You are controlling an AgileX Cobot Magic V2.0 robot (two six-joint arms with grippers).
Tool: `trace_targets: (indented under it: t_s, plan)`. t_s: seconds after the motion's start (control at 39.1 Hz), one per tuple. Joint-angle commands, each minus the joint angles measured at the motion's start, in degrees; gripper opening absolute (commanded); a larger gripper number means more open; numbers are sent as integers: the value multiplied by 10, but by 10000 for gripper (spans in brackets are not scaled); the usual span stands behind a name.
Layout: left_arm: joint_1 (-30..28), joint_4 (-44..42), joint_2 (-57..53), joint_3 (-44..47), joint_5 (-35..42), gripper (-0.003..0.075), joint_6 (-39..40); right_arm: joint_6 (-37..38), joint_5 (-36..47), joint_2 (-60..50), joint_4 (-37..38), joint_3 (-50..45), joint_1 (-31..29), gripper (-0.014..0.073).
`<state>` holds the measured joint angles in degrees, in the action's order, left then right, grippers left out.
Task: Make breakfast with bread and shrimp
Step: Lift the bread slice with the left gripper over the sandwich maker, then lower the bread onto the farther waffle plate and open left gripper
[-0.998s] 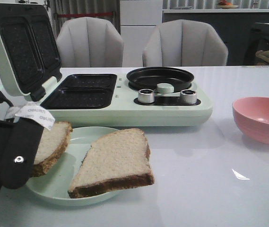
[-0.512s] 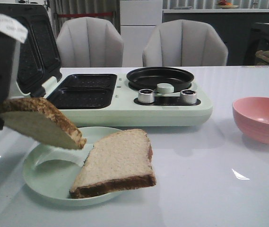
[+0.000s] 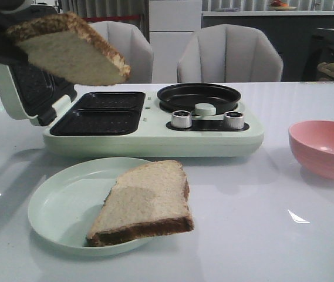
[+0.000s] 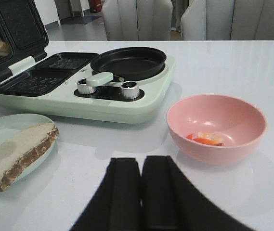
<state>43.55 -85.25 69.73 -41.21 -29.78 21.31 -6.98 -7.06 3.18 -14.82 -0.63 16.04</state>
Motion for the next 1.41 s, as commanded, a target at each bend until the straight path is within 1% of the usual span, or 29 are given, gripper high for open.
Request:
trace_targets:
  t_s: [0.0,0.36,0.56,0.77,0.97,1.1,1.23,1.38]
  plan:
    - [-14,-37,19,-59,-10,118,6,-3,44,7,-2,15,1,139]
    - [-90,-50,166,-231,25,117,6,-3,44,7,-2,15,1,139]
    - [-131,-77,239,-288,89,117,6,-3,44,7,-2,15,1,139]
    - [-165,-81,303,-336,93,117,31,-3,44,7,-2,15,1,139]
    - [-177,-82,373,-393,90,117,39,-3,44,7,-2,15,1,139]
    - [-178,-82,415,-435,73,117,40,-3,44,7,-2,15,1,139]
    - [-178,-83,437,-459,74,117,43,-3,44,7,-2,15,1,139]
    - [-190,-96,439,-459,87,117,87,-3,44,7,-2,15,1,139]
